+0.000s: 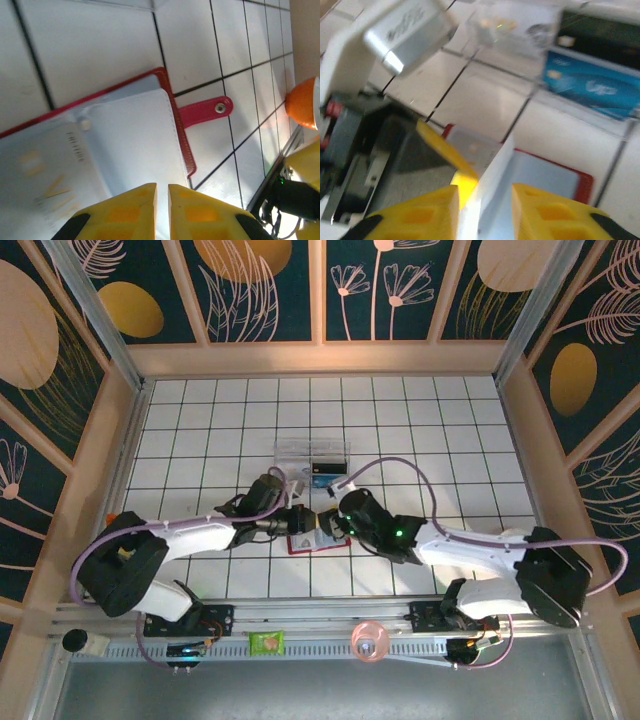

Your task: Take the credit cards out of the card holder

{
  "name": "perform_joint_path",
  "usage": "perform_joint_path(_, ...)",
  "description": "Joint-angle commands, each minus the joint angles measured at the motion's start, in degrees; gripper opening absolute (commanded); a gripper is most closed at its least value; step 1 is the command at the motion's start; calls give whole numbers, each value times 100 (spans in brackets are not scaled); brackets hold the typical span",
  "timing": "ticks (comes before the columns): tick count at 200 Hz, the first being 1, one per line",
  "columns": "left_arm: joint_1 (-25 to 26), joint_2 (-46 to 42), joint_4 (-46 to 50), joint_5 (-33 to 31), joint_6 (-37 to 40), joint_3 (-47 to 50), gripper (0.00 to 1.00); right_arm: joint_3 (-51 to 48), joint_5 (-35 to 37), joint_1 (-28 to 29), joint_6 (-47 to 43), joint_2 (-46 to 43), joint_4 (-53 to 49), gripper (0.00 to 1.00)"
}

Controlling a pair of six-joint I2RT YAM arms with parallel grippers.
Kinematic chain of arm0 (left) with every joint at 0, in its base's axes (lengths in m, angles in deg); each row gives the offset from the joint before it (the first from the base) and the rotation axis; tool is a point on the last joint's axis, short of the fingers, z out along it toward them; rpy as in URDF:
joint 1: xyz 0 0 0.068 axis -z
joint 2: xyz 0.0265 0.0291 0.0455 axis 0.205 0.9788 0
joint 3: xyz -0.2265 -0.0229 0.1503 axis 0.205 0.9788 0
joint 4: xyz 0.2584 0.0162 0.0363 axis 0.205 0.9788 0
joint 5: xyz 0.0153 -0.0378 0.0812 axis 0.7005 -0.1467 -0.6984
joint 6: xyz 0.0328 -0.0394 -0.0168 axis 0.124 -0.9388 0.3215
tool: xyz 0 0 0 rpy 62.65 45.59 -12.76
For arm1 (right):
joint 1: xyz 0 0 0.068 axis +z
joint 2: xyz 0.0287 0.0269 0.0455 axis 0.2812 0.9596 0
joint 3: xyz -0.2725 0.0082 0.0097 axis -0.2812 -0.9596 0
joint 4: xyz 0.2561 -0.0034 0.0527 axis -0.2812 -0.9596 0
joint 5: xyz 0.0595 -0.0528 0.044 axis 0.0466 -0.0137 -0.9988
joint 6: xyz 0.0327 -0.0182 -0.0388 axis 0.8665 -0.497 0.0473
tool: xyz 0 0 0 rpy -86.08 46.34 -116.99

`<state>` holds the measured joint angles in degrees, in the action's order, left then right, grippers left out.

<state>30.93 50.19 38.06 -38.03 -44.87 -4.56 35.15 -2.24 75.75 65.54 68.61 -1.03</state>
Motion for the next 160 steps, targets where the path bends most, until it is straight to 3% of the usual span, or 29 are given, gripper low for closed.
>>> perform_joint_path(1,247,435,197,325,194,-409,14,-149,676,-103,379,-309,-441,24)
perform_joint_path(30,477,1106,425,471,372,-956,14,-212,728,-137,573,-488,-738,16)
perform_joint_path(67,505,1483,486,443,395,-1143,13,-246,669,-149,708,-476,-899,16)
perform_joint_path(102,443,501,460,-494,264,-841,22,-164,142,-196,616,-260,-818,13)
perform_joint_path(136,-28,-607,496,-1137,81,-281,21,20,-1258,-291,269,316,-422,10)
perform_joint_path(160,-153,-748,810,-1306,219,-127,21,232,-1634,-286,157,847,-283,8)
